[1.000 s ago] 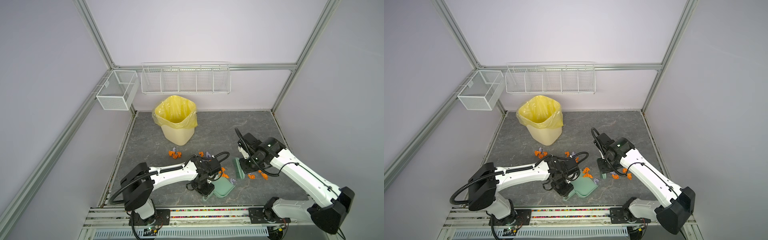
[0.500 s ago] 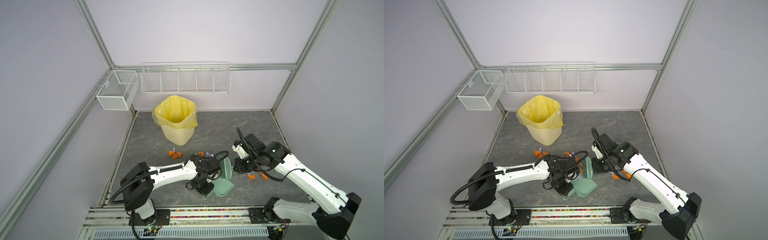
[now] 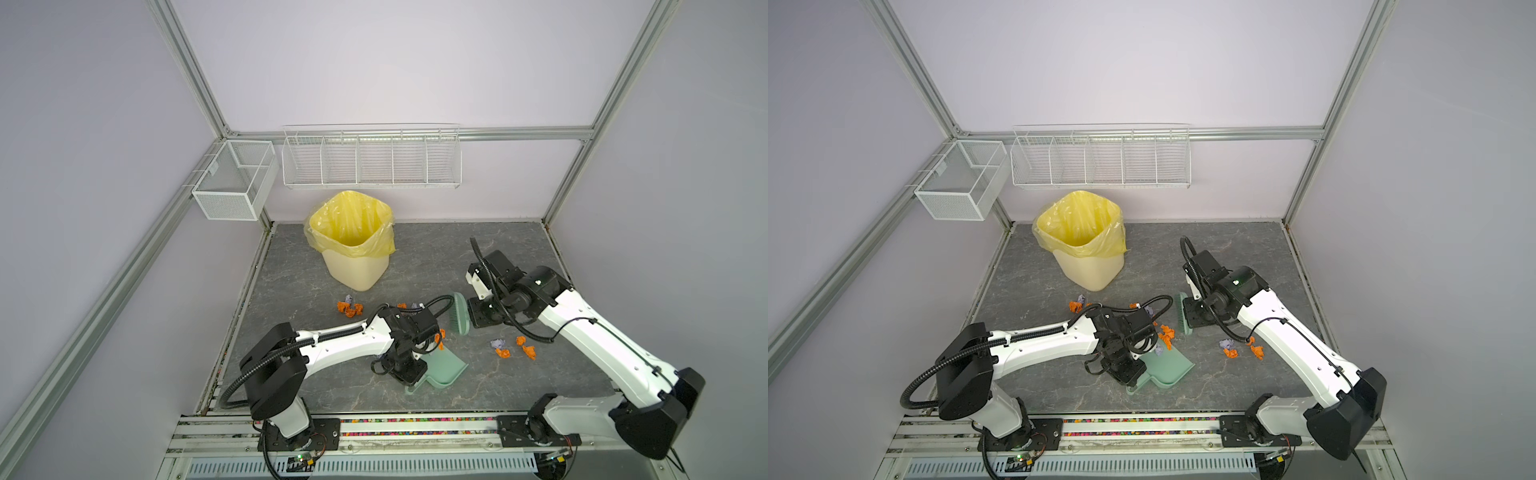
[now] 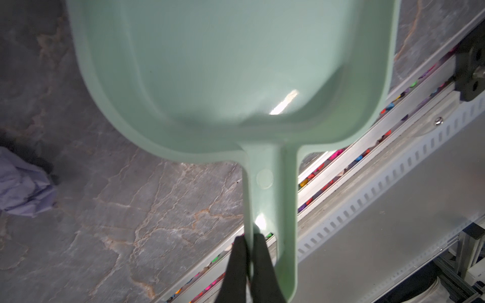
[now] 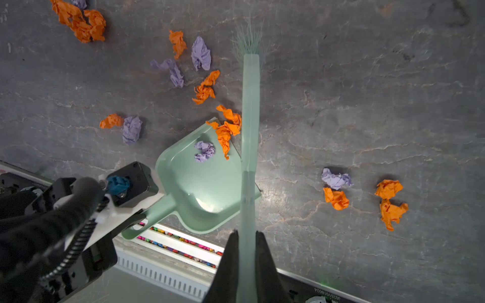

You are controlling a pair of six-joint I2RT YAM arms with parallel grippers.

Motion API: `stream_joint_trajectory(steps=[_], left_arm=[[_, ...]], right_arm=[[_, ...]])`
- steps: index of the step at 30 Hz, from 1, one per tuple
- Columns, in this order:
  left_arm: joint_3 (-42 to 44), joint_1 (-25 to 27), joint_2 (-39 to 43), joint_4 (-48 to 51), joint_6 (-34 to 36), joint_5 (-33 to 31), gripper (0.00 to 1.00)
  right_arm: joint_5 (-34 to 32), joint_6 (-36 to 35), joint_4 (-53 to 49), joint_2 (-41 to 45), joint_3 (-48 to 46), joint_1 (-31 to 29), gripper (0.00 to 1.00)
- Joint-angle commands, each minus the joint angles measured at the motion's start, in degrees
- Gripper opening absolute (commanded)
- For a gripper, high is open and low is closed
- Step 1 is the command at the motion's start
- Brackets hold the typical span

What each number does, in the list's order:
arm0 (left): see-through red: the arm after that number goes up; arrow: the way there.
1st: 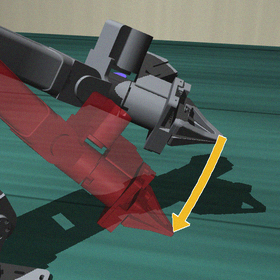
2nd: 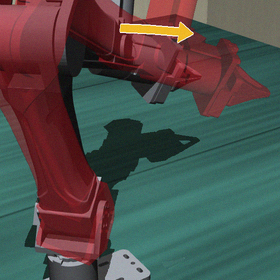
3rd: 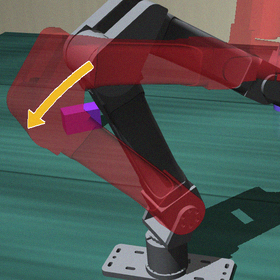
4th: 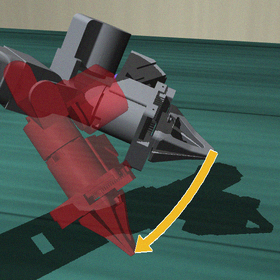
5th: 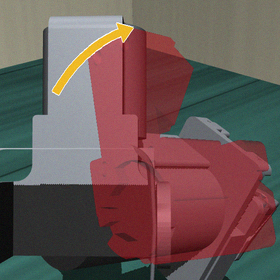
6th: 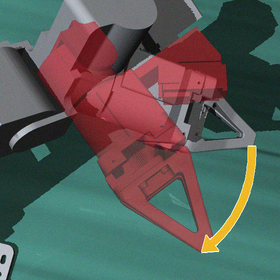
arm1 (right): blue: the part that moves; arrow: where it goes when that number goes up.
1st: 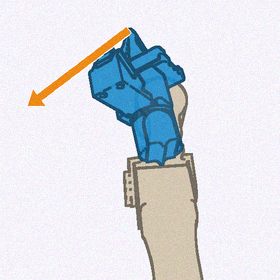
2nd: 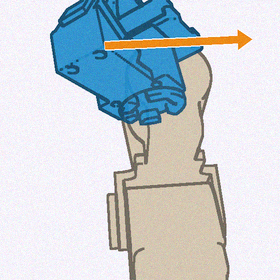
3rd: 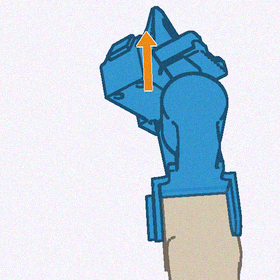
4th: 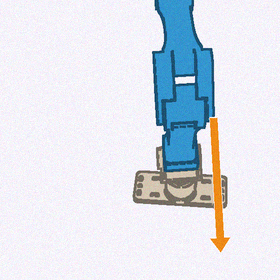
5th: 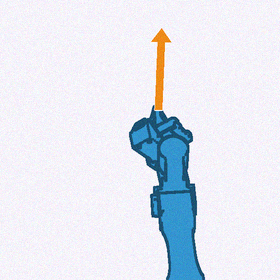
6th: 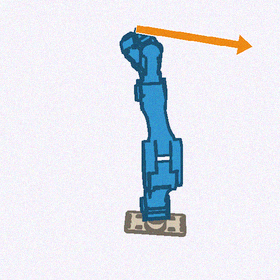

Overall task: Sweep away the paper scraps from the table
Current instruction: 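Sweep scraps with the right gripper's brush toward the dustpan held by the left gripper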

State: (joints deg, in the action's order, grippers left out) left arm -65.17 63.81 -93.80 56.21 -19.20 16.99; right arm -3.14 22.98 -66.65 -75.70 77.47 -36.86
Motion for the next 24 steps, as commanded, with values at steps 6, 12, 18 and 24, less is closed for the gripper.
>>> stream_joint_trajectory(steps=[6,12,18,24], left_arm=[[0.08,-0.88,-0.40,0.40,0.14,0.84,0.00],[0.79,-1.52,-0.88,0.04,-0.01,0.58,0.00],[0.45,-1.63,-1.26,0.48,0.04,0.24,0.00],[-1.06,-1.82,-1.97,1.09,0.22,-0.34,0.00]], right_arm=[[-0.40,-4.60,5.03,-5.71,3.93,2.25,0.07],[1.86,-7.13,7.01,-10.23,4.62,2.51,0.07],[5.02,-8.46,6.39,-12.65,4.32,2.44,0.07],[10.89,-7.46,5.69,-9.03,1.40,1.43,0.07]])
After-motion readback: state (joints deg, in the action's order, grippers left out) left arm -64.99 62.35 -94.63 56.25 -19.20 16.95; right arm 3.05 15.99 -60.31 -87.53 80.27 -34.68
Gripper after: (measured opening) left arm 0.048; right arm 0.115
